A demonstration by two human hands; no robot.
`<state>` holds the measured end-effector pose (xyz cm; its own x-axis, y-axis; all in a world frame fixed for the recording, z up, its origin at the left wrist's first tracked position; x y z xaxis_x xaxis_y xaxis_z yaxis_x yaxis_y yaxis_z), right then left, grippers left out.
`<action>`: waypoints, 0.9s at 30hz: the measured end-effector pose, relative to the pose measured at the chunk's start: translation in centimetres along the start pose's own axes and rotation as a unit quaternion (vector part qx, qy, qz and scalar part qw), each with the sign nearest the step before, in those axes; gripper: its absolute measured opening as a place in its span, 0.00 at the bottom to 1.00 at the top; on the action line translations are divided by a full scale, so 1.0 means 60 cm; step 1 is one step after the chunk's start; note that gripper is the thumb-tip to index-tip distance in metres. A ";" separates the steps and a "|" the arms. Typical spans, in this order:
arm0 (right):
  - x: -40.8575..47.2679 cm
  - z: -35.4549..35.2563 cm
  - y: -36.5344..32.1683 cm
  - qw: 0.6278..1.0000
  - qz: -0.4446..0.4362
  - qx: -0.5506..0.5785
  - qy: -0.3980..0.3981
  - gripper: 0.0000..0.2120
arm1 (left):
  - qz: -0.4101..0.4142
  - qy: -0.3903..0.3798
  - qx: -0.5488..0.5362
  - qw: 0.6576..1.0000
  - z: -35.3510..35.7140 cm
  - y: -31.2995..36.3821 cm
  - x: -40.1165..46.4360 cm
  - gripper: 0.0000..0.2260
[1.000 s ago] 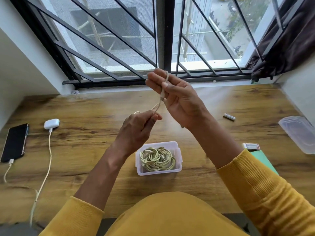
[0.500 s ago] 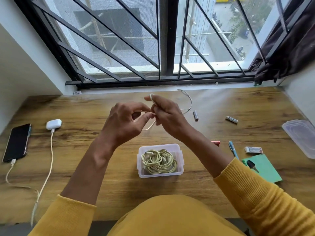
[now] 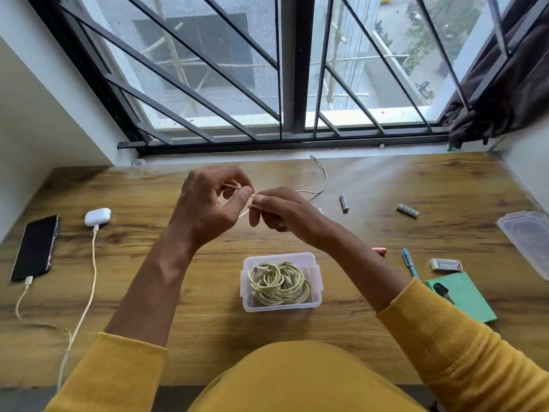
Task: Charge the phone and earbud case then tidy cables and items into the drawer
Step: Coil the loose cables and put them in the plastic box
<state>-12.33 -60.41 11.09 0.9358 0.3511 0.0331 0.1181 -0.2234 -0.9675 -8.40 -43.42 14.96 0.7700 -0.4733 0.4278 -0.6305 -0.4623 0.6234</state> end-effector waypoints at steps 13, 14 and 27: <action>0.002 -0.022 -0.020 0.950 -0.034 0.310 0.004 0.15 | -0.101 0.070 -0.080 0.989 0.061 -0.022 -0.003 0.14; 0.002 -0.026 -0.022 0.943 -0.041 0.331 0.009 0.15 | -0.108 0.067 -0.081 0.989 0.066 -0.024 -0.006 0.14; 0.026 -0.035 -0.027 0.880 -0.088 0.464 0.042 0.15 | -0.052 0.069 0.013 0.996 0.052 -0.016 -0.040 0.11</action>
<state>-10.34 -61.41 13.27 0.9558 0.2291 0.1845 -0.0220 0.6811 -0.7318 -9.99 -44.20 11.27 0.8358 -0.3161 0.4489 -0.5483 -0.5228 0.6527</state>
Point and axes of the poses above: each hand's wrist, its own x-axis towards the middle knuckle, its own z-axis out of the palm, y = z × x, the point moved 3 cm from there along x, towards the middle knuckle, and after that the axes turned 6 degrees about -x, right-handed, at the moved point
